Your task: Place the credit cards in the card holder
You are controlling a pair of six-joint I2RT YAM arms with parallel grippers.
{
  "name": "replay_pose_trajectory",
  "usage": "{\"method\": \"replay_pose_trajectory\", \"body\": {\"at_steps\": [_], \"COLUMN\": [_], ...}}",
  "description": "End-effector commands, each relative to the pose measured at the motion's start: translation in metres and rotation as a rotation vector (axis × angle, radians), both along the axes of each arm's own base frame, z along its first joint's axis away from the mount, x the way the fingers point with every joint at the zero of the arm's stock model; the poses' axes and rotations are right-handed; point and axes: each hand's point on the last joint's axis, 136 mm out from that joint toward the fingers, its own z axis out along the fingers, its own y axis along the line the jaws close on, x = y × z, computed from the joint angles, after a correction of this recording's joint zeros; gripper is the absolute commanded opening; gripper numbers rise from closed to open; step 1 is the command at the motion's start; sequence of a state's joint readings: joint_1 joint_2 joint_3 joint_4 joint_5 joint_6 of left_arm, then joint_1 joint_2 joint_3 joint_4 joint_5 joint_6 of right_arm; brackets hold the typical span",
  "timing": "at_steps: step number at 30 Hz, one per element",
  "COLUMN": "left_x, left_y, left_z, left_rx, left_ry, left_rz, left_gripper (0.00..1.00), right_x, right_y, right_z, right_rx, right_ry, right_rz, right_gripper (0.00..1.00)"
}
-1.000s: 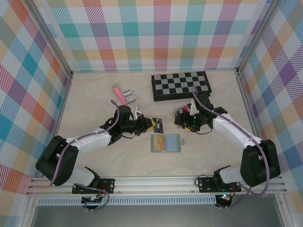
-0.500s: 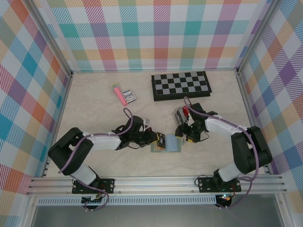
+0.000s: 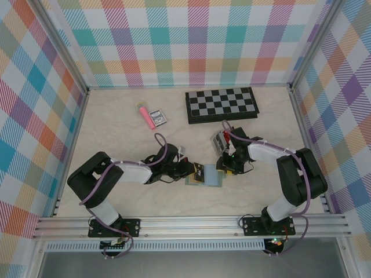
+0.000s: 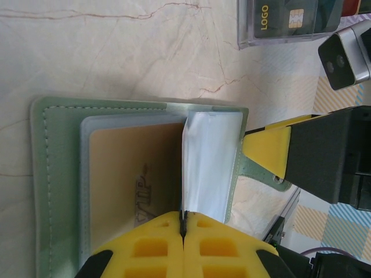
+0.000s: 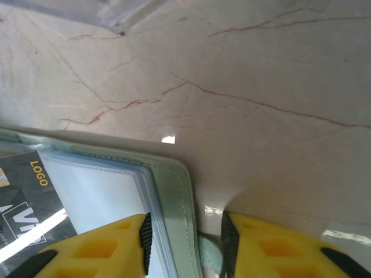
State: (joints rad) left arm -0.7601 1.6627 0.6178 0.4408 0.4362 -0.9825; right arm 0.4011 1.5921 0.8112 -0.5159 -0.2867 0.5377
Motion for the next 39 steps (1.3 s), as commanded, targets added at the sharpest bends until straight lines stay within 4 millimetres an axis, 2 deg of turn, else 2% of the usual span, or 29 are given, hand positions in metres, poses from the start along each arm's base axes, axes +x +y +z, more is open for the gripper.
{"method": "replay_pose_trajectory", "body": {"at_steps": [1,6,9,18,23,32,39], "left_x": [-0.006,-0.008,-0.009,-0.014,-0.014,-0.01,-0.005], "left_y": [-0.008,-0.011,-0.012,-0.009,-0.013,-0.025,-0.031], "left_z": [0.002,0.008,0.008,-0.018,-0.022,-0.02,-0.018], "left_rx": [-0.035,-0.051,-0.049,0.046,0.062,0.043,0.012], "left_ry": [-0.024,-0.048,-0.055,-0.034,-0.036,-0.039,-0.033], "left_rz": [-0.03,-0.049,-0.059,-0.101,-0.116,-0.095,-0.049], "left_gripper": [0.0,0.0,0.0,0.0,0.0,0.0,0.0], "right_x": [-0.009,-0.01,-0.011,-0.01,-0.011,-0.012,-0.014], "right_y": [0.001,-0.002,-0.003,-0.004,-0.002,0.002,0.002], "right_z": [-0.011,-0.013,-0.01,-0.008,-0.01,-0.009,-0.01], "right_rx": [-0.005,-0.021,-0.028,-0.029,-0.02,0.009,0.014], "right_ry": [0.033,0.038,0.027,0.019,0.025,0.021,0.025], "right_rz": [0.015,0.013,0.009,0.008,0.011,0.002,-0.005], "right_gripper": [0.34,0.27,0.28,0.3,0.29,0.23,0.21]}}
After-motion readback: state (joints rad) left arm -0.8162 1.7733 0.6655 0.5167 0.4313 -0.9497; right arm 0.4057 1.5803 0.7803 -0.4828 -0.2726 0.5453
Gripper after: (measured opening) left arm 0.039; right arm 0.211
